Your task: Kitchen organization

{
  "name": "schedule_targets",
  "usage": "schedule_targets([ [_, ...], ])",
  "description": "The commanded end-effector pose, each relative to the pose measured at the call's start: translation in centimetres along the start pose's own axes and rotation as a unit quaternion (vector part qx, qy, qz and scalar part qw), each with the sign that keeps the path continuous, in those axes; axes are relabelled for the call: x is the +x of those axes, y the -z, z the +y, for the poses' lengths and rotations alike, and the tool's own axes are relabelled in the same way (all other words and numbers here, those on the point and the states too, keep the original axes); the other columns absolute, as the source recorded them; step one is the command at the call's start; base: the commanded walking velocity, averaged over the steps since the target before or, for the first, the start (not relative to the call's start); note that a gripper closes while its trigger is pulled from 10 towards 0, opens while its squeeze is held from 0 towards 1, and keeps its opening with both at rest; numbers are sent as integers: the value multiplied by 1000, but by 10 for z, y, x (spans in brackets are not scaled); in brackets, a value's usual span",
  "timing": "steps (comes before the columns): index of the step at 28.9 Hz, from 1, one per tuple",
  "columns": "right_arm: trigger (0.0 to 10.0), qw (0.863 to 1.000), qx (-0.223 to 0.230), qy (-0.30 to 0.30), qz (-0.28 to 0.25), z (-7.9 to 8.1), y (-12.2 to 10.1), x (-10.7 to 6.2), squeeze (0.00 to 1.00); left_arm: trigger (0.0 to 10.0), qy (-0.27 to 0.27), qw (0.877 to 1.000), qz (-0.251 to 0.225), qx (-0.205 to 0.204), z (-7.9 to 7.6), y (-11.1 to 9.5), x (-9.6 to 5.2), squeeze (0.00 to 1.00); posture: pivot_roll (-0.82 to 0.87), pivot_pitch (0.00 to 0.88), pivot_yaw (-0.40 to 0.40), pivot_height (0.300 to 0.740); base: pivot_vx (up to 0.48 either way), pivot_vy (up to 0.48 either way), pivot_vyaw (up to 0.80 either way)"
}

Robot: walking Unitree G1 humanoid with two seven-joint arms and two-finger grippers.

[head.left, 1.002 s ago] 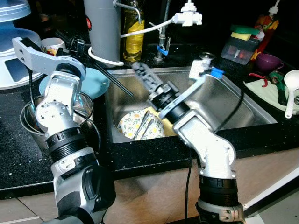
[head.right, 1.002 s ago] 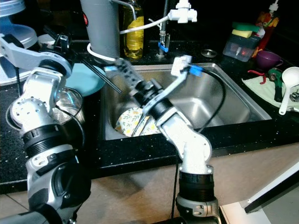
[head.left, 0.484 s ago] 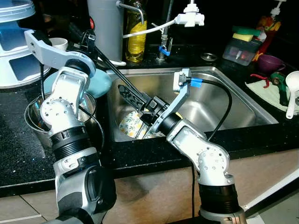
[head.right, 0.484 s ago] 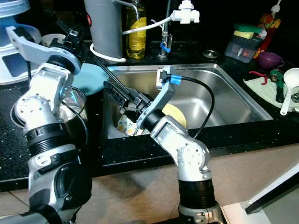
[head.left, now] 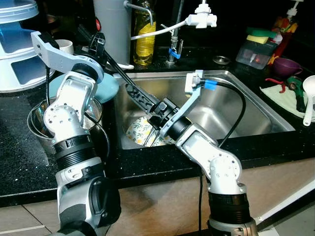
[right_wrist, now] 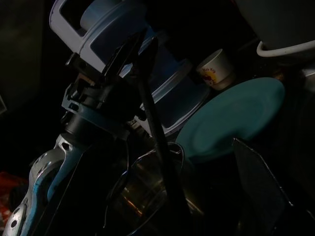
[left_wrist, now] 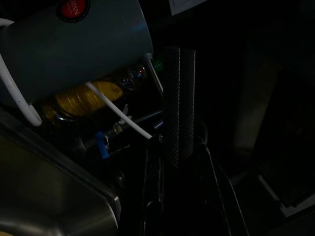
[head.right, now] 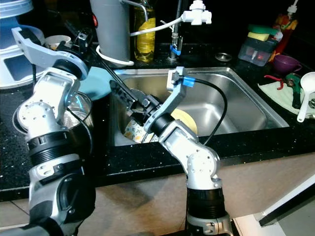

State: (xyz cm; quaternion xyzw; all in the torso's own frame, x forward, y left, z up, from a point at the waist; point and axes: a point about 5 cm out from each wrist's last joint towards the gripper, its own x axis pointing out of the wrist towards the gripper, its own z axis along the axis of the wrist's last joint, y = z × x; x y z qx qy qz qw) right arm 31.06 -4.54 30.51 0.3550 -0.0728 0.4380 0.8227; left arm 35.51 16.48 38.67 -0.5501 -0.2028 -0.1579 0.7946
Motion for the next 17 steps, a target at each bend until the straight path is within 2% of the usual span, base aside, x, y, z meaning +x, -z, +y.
schedule_targets([
  [1, 9216, 1000, 12, -12, -8, 4, -1, 3, 0, 0, 0, 1000, 8, 8, 1, 3, -1, 0, 43, 193, -29, 740, 0, 0, 0],
  [2, 2824, 1000, 16, -15, -9, 5, -1, 3, 0, 0, 0, 1000, 10, 8, 1, 3, -1, 0, 43, 193, -29, 740, 0, 0, 0],
  [3, 0, 1000, 20, -17, -10, 5, -2, 3, 0, 0, -1, 1000, 11, 9, 1, 3, -1, 0, 41, 192, -27, 740, 0, 0, 0],
  [16, 157, 999, 28, -34, -8, 9, -1, 3, 0, 0, -21, 1000, -6, 5, 7, -1, 0, 0, 44, 192, -27, 740, 0, 0, 0],
  [17, 4235, 999, 26, -36, -5, 10, 0, 3, 0, 0, -20, 1000, -6, 3, 7, -1, 1, 0, 44, 192, -27, 740, 0, 0, 0],
])
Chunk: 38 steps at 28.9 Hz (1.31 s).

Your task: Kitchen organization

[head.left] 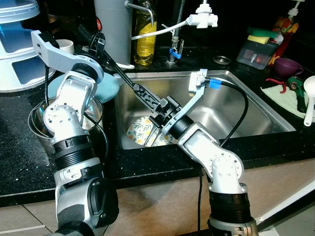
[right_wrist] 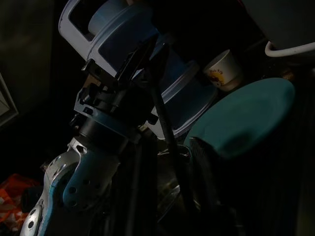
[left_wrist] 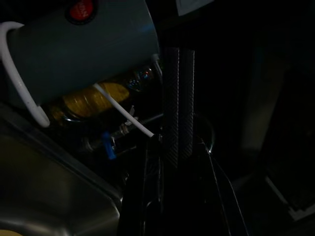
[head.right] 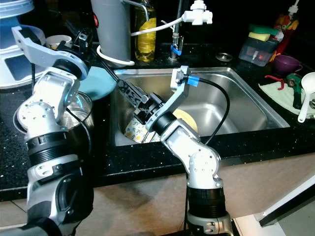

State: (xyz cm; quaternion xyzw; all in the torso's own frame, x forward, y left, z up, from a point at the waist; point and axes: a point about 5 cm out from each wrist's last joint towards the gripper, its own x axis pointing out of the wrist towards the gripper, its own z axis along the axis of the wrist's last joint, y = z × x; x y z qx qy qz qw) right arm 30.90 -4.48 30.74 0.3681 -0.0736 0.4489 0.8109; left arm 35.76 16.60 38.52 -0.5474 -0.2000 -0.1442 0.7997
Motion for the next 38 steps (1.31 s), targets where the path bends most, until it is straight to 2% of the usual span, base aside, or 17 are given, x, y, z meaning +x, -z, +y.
schedule_targets([
  [1, 4235, 1000, 9, -23, 1, 7, 1, 2, 0, 0, -6, 1000, -2, -5, 4, -1, 0, 0, 44, 192, -27, 740, 0, 0, 0],
  [2, 9294, 1000, 8, -24, 3, 7, 2, 2, 0, 0, -4, 1000, 0, -4, 3, -1, 0, 0, 44, 192, -27, 740, 0, 0, 0],
  [3, 9294, 1000, 8, -24, 3, 7, 2, 2, 0, 0, -4, 1000, 0, -4, 3, -1, 0, 0, 44, 192, -27, 740, 0, 0, 0],
  [4, 10000, 1000, 6, -27, 7, 8, 2, 2, 325, 0, -2, 1000, 3, -2, 2, -1, 0, 0, 45, 192, -26, 740, 0, 0, 0],
  [5, 10000, 999, 4, -30, 9, 8, 3, 2, 325, 0, -1, 1000, 5, 0, 2, 0, 1, 0, 45, 192, -26, 740, 0, 0, 0],
  [6, 10000, 999, 4, -32, 10, 9, 3, 2, 1000, 0, 0, 1000, 8, -1, 2, 0, 1, 0, 45, 192, -26, 740, 0, 0, 0],
  [9, 10000, 999, -8, -41, 18, 11, 3, 1, 1000, 0, 7, 1000, 25, 2, 1, 5, 2, 0, 44, 192, -27, 740, 0, 0, 0],
  [10, 10000, 996, -59, -55, 46, 12, 3, 1, 976, 0, 27, 998, 60, 21, -4, 13, 4, 0, 44, 192, -27, 740, 0, 0, 0],
  [11, 10000, 994, -72, -58, 53, 12, 3, 0, 0, 0, 32, 997, 69, 26, -5, 16, 5, 0, 44, 192, -27, 740, 0, 0, 0],
  [19, 10000, 966, -228, -60, 108, 7, -2, -3, 0, 0, 87, 981, 138, 101, -18, 30, 6, 0, 39, 187, -22, 740, 0, 0, 0],
  [22, 10000, 946, -298, -60, 114, 4, -8, -3, 0, 0, 122, 967, 177, 140, -24, 37, 3, 0, 37, 180, -17, 740, 0, 0, 0],
  [31, 10000, 939, -318, -69, 108, 4, -12, -4, 0, 0, 165, 939, 230, 194, -27, 43, -4, 0, 36, 175, -17, 740, 0, 0, 0],
  [32, 5961, 940, -316, -71, 107, 5, -12, -4, 0, 0, 163, 940, 229, 195, -26, 43, -4, 0, 36, 175, -17, 740, 0, 0, 0],
  [33, 5961, 940, -316, -71, 107, 5, -12, -4, 0, 0, 163, 940, 229, 195, -26, 43, -4, 0, 36, 175, -17, 740, 0, 0, 0],
  [34, 2314, 941, -313, -73, 106, 5, -12, -3, 0, 0, 163, 940, 229, 195, -26, 43, -4, 0, 36, 175, -17, 740, 0, 0, 0],
  [35, 0, 941, -311, -77, 106, 5, -11, -3, 0, 0, 163, 940, 227, 194, -25, 42, -3, 0, 36, 175, -17, 740, 0, 0, 0],
  [38, 0, 942, -309, -80, 106, 5, -10, -3, 0, 0, 162, 941, 227, 193, -25, 42, -3, 0, 36, 175, -17, 740, 0, 0, 0],
])
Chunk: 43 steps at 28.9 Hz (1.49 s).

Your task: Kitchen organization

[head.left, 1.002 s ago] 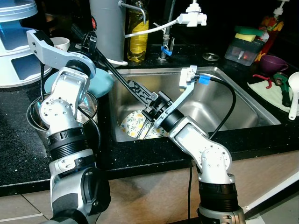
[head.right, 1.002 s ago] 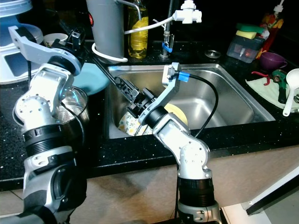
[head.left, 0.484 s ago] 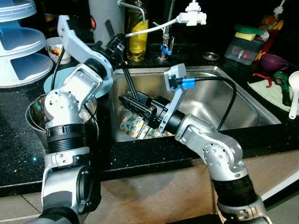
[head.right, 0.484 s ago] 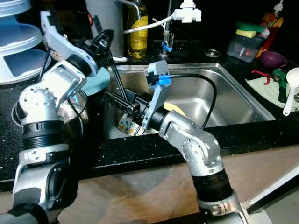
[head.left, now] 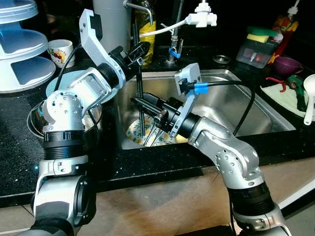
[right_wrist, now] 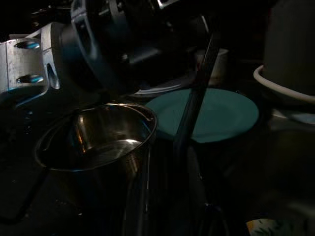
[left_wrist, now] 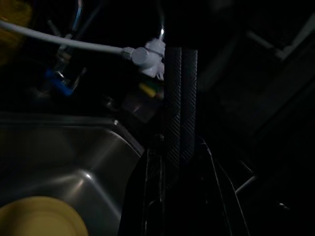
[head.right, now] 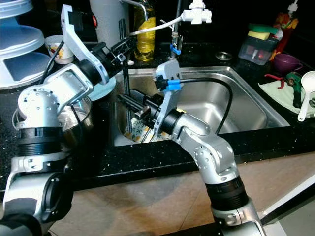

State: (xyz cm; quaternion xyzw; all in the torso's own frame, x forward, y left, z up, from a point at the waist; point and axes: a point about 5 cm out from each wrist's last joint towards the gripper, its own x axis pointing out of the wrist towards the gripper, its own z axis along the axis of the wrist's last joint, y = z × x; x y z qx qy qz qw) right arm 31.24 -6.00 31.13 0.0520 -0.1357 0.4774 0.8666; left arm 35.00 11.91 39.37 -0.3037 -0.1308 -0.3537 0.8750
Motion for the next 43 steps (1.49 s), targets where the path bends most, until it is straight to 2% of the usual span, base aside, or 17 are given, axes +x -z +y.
schedule_targets([
  [1, 0, 999, -11, -36, -11, 11, -4, 4, 0, 0, -3, 1000, 10, 7, 1, 3, 0, 0, 36, 172, -18, 740, 0, 0, 0],
  [16, 0, 999, -3, -44, -13, 11, 0, 5, 0, 0, 3, 1000, 10, 9, 3, 1, 0, 0, 35, 180, -22, 740, 0, 0, 0],
  [17, 0, 999, -2, -44, -14, 11, 0, 5, 0, 0, 4, 1000, 10, 10, 3, 1, 0, 722, 36, 182, -24, 740, 0, 0, 0],
  [18, 0, 999, -1, -43, -17, 11, -1, 5, 0, 0, 9, 1000, 15, 12, 2, 1, 0, 1000, 36, 183, -26, 740, 0, 0, 0],
  [19, 0, 999, 0, -42, -19, 11, -1, 6, 0, 10000, 7, 1000, 22, 20, 2, 2, 0, 1000, 36, 183, -26, 740, 0, 0, 0],
  [25, 0, 999, 19, -27, -43, 7, -7, 7, 0, 10000, 1, 999, 30, 41, 2, 3, 0, 1000, 39, 185, -27, 740, 0, 0, 0],
  [27, 0, 994, 63, 17, -92, -9, -20, 5, 0, 10000, -14, 999, 25, 42, 6, -1, -1, 1000, 39, 185, -27, 740, 0, 0, 0],
  [30, 0, 990, 79, 36, -110, -15, -25, 3, 0, 10000, -15, 999, 22, 39, 7, -2, -2, 1000, 40, 186, -25, 740, 0, 0, 0],
  [31, 0, 987, 89, 45, -123, -19, -28, 1, 0, 10000, -20, 999, 21, 38, 9, -3, -3, 82, 40, 186, -25, 740, 0, 0, 0],
  [32, 0, 983, 105, 54, -142, -24, -33, -1, 0, 10000, -29, 999, 19, 36, 12, -3, -4, 0, 40, 186, -25, 740, 0, 0, 0],
  [33, 0, 983, 105, 54, -142, -24, -33, -1, 0, 10000, -29, 999, 19, 36, 12, -3, -4, 0, 40, 186, -25, 740, 0, 0, 0],
  [37, 0, 964, 147, 93, -200, -42, -46, -9, 0, 10000, -36, 999, 15, 26, 17, -4, -6, 0, 42, 188, -24, 740, 0, 0, 0],
  [39, 0, 962, 144, 112, -203, -48, -47, -11, 0, 10000, -39, 999, 14, 28, 18, -4, -7, 0, 42, 188, -24, 740, 0, 0, 0],
  [40, 0, 952, 147, 168, -208, -66, -45, -19, 0, 10000, -62, 997, 11, 46, 24, -7, -10, 0, 42, 190, -21, 740, 0, 0, 0],
  [42, 0, 952, 147, 168, -208, -66, -45, -19, 0, 10000, -62, 997, 11, 46, 24, -7, -10, 0, 42, 190, -21, 740, 0, 0, 0],
  [43, 0, 956, 111, 198, -185, -74, -41, -22, 0, 10000, -81, 994, 13, 68, 30, -9, -12, 0, 43, 191, -18, 740, 0, 0, 0],
])
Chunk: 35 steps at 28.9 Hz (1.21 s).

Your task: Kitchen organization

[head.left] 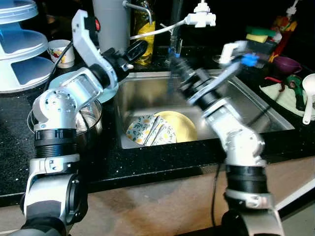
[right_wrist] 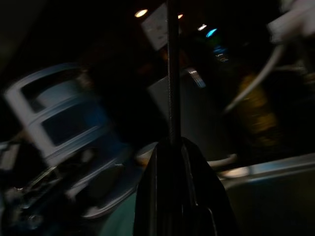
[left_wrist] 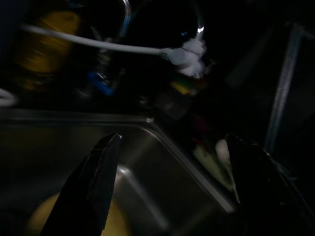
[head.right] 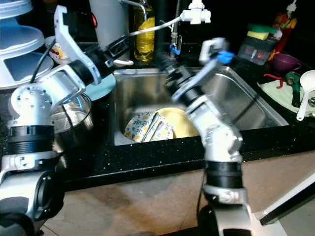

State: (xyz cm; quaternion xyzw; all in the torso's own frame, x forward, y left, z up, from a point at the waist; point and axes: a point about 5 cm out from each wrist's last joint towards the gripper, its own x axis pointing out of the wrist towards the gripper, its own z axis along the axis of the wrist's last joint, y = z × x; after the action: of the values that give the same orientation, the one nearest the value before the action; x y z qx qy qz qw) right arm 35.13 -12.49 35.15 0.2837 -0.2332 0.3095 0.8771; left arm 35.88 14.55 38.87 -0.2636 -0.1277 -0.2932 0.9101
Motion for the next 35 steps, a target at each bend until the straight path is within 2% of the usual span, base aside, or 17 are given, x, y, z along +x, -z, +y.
schedule_targets([
  [1, 0, 999, -26, 18, 11, -6, 3, 0, 0, 10000, -19, 1000, 10, 16, 6, 4, -1, 0, 43, 191, -18, 740, 0, 0, 0],
  [2, 0, 994, -93, 35, 36, -16, 7, 0, 0, 10000, -38, 997, 14, 60, 11, 3, -2, 0, 43, 191, -18, 740, 0, 0, 0],
  [3, 0, 994, -93, 35, 36, -16, 7, 0, 0, 10000, -38, 997, 14, 60, 11, 3, -2, 0, 43, 191, -18, 740, 0, 0, 0],
  [4, 0, 985, -154, 42, 66, -24, 12, -1, 0, 10000, -40, 993, 21, 106, 12, 3, -3, 0, 43, 191, -18, 740, 0, 0, 0],
  [6, 3529, 966, -229, 46, 112, -38, 19, -3, 0, 10000, -8, 978, 21, 205, 2, 6, -2, 0, 48, 196, -16, 740, 0, 0, 0],
  [7, 3529, 966, -229, 46, 112, -38, 19, -3, 0, 10000, -8, 978, 21, 205, 2, 6, -2, 0, 48, 196, -16, 740, 0, 0, 0],
  [8, 4824, 952, -267, 43, 145, -46, 23, -4, 0, 10000, 34, 965, 31, 260, -11, 11, -1, 0, 48, 196, -16, 740, 0, 0, 0],
  [9, 9569, 944, -283, 41, 162, -49, 26, -5, 0, 10000, 55, 960, 38, 273, -16, 14, -1, 0, 48, 196, -16, 740, 0, 0, 0],
  [10, 10000, 937, -296, 39, 179, -52, 28, -5, 0, 10000, 74, 956, 47, 281, -21, 17, -1, 0, 48, 196, -16, 740, 0, 0, 0],
  [12, 10000, 919, -332, 33, 210, -57, 33, -7, 0, 10000, 125, 943, 69, 302, -34, 25, -4, 0, 49, 196, -15, 740, 0, 0, 0],
  [14, 10000, 909, -347, 29, 228, -60, 36, -9, 0, 10000, 150, 936, 87, 307, -40, 30, -7, 0, 47, 193, -15, 740, 0, 0, 0],
  [16, 10000, 884, -385, 24, 264, -68, 42, -14, 0, 10000, 191, 913, 127, 337, -47, 43, -13, 0, 47, 193, -15, 740, 0, 0, 0],
  [17, 10000, 884, -385, 24, 264, -68, 42, -14, 0, 10000, 191, 913, 127, 337, -47, 43, -13, 0, 47, 193, -15, 740, 0, 0, 0],
  [19, 10000, 869, -401, 18, 288, -74, 48, -19, 0, 10000, 205, 892, 158, 371, -47, 52, -17, 0, 47, 187, -18, 740, 0, 0, 0],
  [23, 10000, 845, -417, -7, 334, -81, 60, -28, 0, 10000, 207, 863, 207, 412, -38, 64, -22, 0, 45, 185, -17, 740, 0, 0, 0],
  [27, 10000, 832, -425, -20, 357, -85, 67, -32, 0, 10000, 205, 849, 238, 425, -33, 67, -24, 0, 46, 182, -16, 740, 0, 0, 0],
  [35, 10000, 821, -428, -38, 376, -88, 73, -35, 0, 10000, 191, 831, 274, 444, -23, 73, -30, 0, 46, 182, -16, 740, 0, 0, 0],
])
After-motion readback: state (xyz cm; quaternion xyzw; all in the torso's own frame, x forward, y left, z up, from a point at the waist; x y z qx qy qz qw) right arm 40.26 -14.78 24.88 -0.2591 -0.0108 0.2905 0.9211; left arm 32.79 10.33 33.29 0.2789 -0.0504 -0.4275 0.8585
